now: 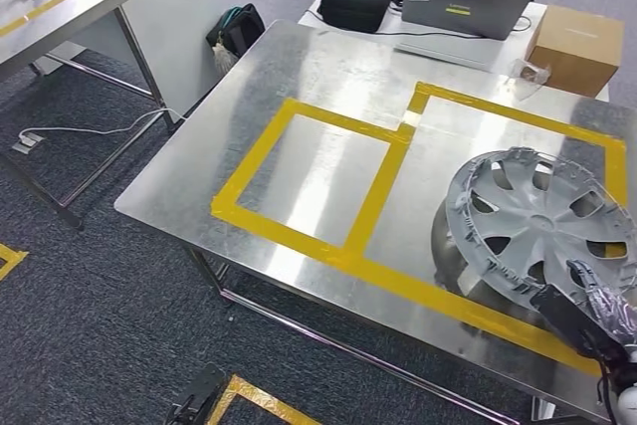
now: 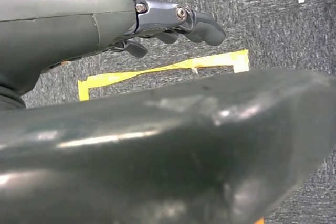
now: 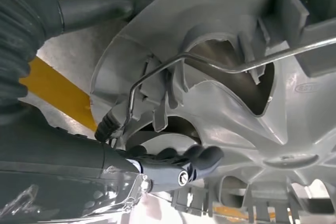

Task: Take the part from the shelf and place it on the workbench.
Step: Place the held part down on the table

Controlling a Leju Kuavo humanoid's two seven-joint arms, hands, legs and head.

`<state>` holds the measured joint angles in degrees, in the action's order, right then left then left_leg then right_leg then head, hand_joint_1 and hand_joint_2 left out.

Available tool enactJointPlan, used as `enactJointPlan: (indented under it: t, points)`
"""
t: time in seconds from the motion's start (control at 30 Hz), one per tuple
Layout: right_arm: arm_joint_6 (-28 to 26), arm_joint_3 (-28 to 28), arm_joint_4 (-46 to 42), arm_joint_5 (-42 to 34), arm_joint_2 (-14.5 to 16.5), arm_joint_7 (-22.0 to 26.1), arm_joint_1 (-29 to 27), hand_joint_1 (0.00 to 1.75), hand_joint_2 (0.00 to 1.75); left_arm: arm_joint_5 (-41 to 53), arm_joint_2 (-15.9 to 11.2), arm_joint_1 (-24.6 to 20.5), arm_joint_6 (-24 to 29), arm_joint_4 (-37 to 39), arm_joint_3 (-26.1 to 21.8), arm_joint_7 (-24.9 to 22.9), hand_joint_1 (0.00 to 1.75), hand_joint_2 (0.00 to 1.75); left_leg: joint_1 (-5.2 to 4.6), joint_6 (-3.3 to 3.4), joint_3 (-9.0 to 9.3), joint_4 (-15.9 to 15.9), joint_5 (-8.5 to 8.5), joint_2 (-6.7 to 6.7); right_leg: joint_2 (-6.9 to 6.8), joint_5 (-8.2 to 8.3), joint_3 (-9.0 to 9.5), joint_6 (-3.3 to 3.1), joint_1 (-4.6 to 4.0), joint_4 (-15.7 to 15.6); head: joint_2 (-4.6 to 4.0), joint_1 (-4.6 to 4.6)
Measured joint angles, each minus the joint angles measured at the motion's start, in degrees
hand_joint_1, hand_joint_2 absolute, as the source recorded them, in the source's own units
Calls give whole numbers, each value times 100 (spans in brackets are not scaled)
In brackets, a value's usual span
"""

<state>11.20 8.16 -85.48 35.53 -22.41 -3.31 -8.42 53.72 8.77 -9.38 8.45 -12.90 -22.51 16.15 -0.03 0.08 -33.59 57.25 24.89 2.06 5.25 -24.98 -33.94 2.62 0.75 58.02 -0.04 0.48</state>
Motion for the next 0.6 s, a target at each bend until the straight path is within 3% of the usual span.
enactJointPlan:
  t: [0.2,0.33,0.6]
  points:
    - [261,33,-17,-1276,-275,284,-25,0,175,1,-15,-1,-26,-1,0,59,0,0,0,0,5,0,0,-1,4,4,3,5,0,-1,0,0]
    - [180,50,-133,-1522,-340,428,-112,0,0,-17,-20,1,-30,0,-1,76,0,0,0,2,6,0,-3,-1,4,8,3,9,0,-1,0,0]
    - [-295,-52,-443,-1174,-334,575,-209,0,0,-51,-22,11,-4,0,-1,102,0,0,1,11,-3,0,-10,1,-3,8,0,10,-1,1,0,0]
